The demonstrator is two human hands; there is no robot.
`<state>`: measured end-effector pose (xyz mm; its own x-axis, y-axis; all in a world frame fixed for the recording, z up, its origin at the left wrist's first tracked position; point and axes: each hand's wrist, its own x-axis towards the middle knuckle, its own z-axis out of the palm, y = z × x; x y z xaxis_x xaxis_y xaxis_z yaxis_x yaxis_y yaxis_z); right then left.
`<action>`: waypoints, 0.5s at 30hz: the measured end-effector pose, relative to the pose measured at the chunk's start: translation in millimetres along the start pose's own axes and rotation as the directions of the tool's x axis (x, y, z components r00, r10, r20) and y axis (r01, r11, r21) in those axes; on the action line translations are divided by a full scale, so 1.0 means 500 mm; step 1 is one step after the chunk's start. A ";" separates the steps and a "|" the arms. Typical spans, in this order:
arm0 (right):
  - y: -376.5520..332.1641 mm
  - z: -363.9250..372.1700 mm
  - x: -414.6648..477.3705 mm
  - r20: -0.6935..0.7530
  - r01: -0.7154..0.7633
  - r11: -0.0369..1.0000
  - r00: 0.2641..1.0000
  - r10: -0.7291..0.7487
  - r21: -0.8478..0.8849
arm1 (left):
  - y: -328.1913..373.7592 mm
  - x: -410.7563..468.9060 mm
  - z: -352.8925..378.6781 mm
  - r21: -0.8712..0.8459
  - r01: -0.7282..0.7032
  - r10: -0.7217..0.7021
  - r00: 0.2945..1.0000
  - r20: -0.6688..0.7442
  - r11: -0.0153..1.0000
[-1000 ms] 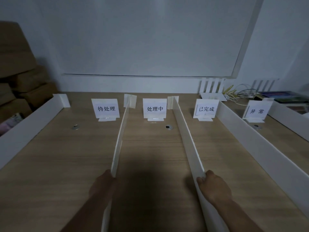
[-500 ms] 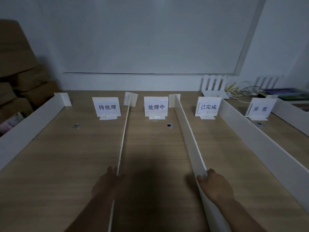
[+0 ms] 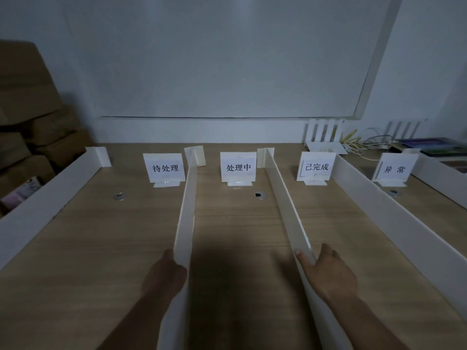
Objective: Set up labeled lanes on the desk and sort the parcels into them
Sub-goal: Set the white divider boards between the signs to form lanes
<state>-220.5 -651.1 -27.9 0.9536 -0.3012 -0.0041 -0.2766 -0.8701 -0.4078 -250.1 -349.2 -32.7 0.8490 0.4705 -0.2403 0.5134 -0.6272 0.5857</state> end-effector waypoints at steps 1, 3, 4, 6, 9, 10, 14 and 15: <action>-0.005 -0.002 -0.001 -0.022 0.006 1.000 1.000 -0.006 0.003 | 0.003 0.000 -0.004 -0.025 -0.001 0.001 1.000 -0.001 1.000; -0.022 -0.004 -0.003 -0.061 0.023 1.000 0.998 -0.022 0.010 | 0.008 0.002 -0.010 -0.086 -0.003 0.002 1.000 -0.011 0.996; -0.033 -0.004 -0.005 -0.078 0.034 0.999 0.996 -0.033 0.014 | 0.012 0.004 -0.013 -0.108 -0.003 0.002 1.000 -0.013 0.994; -0.057 0.001 -0.013 -0.107 0.060 0.998 0.993 -0.057 0.022 | 0.019 0.006 -0.020 -0.130 0.001 -0.002 1.000 -0.005 0.992; -0.102 0.014 -0.030 -0.090 0.119 0.993 0.989 -0.119 0.003 | 0.017 0.022 -0.033 -0.191 0.009 -0.006 1.000 0.016 0.981; -0.119 0.019 -0.037 -0.055 0.145 0.989 0.988 -0.145 -0.004 | 0.014 0.029 -0.038 -0.201 0.016 -0.012 1.000 0.022 0.979; -0.183 0.067 -0.073 0.174 0.226 0.971 0.956 -0.236 0.073 | 0.006 0.054 -0.058 -0.246 0.015 0.003 0.997 0.071 0.969; -0.197 0.081 -0.085 0.245 0.220 0.971 0.940 -0.236 0.091 | 0.006 0.054 -0.063 -0.274 0.013 0.010 0.996 0.083 0.962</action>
<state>-228.7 -536.6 -24.7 0.9912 0.0177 -0.1311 -0.0478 -0.8761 -0.4798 -229.4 -318.8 -12.7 0.8615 0.4111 -0.2980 0.4707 -0.4267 0.7722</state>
